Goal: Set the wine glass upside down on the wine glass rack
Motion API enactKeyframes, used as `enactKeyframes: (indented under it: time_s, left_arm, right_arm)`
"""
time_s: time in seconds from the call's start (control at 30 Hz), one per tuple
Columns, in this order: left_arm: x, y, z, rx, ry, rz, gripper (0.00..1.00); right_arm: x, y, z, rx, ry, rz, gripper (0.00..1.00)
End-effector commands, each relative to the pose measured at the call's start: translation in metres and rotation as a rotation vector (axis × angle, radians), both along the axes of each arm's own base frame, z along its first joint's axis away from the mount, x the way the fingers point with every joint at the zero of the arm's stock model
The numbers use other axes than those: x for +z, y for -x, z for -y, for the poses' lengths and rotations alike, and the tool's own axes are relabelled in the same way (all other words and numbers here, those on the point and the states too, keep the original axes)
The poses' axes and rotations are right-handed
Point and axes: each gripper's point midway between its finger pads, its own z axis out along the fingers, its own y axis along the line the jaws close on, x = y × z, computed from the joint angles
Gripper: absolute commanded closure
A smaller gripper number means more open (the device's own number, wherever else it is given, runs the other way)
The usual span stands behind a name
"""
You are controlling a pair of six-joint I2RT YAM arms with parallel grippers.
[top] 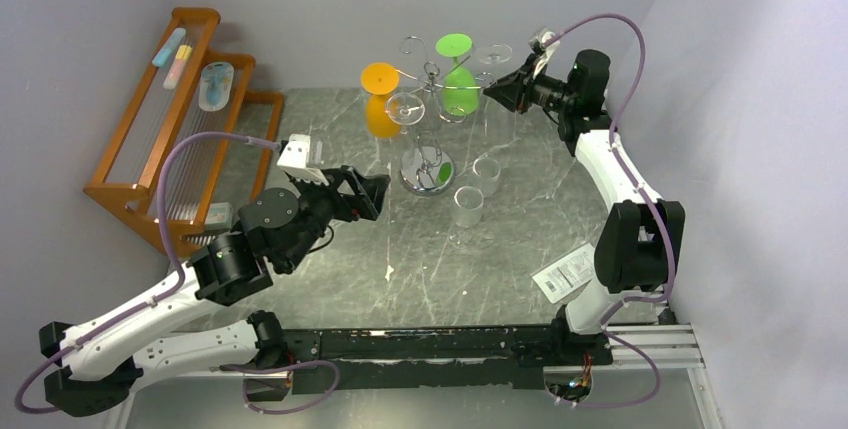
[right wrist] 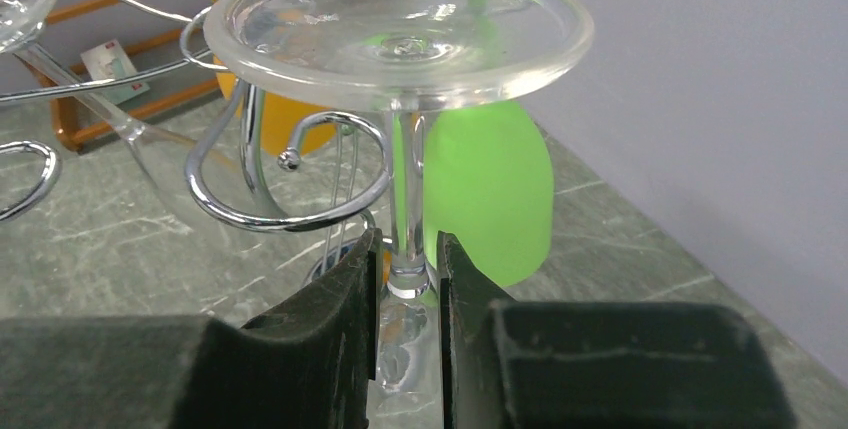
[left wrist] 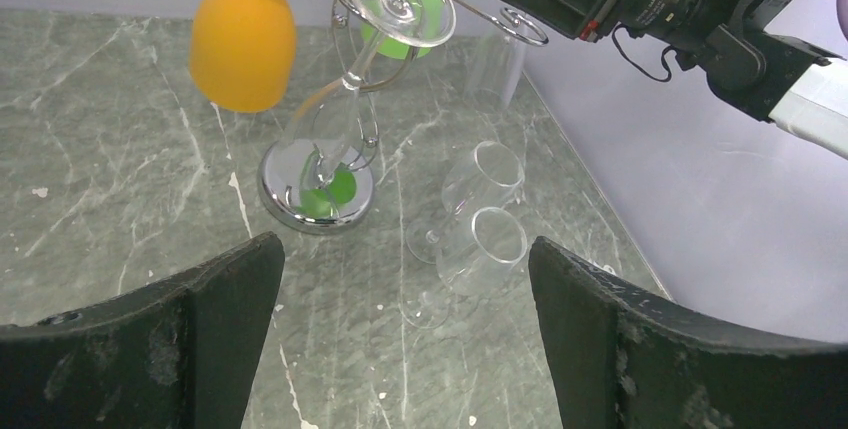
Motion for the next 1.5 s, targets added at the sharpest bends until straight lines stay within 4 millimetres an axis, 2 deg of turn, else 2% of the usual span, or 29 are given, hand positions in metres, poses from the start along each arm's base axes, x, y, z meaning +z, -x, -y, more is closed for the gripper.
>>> enactKeyframes:
  time_s: [0.0,0.23,0.5,0.73,1.07,1.47]
  left_arm:
    - [0.014,0.003,-0.004,-0.002,0.028,0.019,0.03]
    - [0.015,0.006,-0.005,-0.014,0.043,0.014,0.03]
    - [0.013,0.007,-0.005,-0.015,0.044,0.011,0.03]
    - [0.01,0.006,-0.004,-0.013,0.03,0.002,0.04]
    - [0.009,0.005,-0.007,-0.003,0.024,0.002,0.04]
    - [0.004,0.005,-0.009,0.008,0.02,0.0,0.03]
  right_arm:
    - [0.007,0.005,-0.011,0.06,-0.029,0.025,1.0]
    - [-0.006,-0.003,-0.028,0.078,0.004,-0.026,1.0]
    - [-0.008,-0.005,-0.031,0.076,0.001,-0.018,1.0]
    - [-0.014,0.005,-0.04,0.147,0.04,-0.008,1.0]
    - [-0.022,0.003,-0.052,0.16,0.088,0.004,0.99]
    - [-0.02,0.022,-0.048,0.137,0.109,0.1,0.98]
